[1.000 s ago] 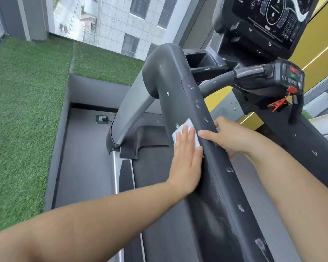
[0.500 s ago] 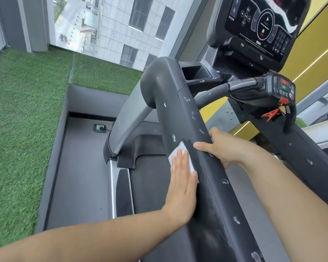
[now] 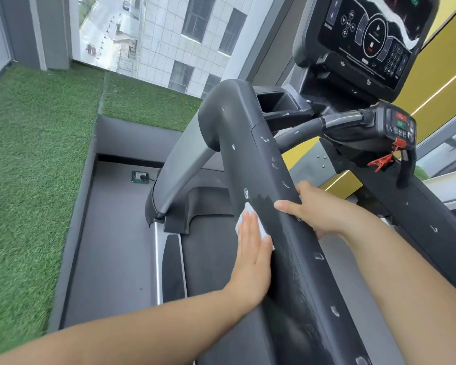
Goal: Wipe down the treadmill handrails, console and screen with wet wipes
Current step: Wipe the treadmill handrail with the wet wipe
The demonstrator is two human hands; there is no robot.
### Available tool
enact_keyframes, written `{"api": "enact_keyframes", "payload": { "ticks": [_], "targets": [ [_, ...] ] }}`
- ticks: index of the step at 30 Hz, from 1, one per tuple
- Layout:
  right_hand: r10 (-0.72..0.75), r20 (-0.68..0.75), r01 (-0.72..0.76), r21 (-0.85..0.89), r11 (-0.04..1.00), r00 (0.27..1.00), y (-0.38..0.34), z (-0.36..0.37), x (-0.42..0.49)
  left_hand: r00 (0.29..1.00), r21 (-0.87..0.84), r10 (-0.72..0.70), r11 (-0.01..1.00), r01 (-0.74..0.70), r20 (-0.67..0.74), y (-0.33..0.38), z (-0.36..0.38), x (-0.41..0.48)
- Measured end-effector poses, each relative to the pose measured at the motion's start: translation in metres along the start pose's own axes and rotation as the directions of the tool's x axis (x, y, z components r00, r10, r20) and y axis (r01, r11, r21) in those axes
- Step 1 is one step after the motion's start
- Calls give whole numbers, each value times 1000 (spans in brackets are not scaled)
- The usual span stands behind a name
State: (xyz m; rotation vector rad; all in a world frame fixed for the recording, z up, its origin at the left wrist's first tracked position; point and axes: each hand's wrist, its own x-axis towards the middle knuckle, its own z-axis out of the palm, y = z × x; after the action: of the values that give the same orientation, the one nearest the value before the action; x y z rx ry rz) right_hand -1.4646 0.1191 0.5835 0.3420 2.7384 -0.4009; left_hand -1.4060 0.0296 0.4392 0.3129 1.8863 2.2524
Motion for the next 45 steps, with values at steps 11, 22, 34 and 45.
{"api": "enact_keyframes", "payload": {
  "ticks": [11,22,34,45],
  "targets": [
    [18,7,-18,-2,1000,1000,-1,-1,0,987,-142,-151,980,142,-56,0,-4,16],
    [16,3,-15,-100,995,1000,-3,-2,-1,976,-214,-205,959,186,-69,-3,-15,41],
    [22,-13,-23,-73,997,1000,-5,-2,-3,974,-227,-213,955,191,-73,-3,-23,65],
    [23,-47,-28,-107,994,999,-1,2,-2,988,-132,-115,986,101,-99,6,-22,62]
  ]
}}
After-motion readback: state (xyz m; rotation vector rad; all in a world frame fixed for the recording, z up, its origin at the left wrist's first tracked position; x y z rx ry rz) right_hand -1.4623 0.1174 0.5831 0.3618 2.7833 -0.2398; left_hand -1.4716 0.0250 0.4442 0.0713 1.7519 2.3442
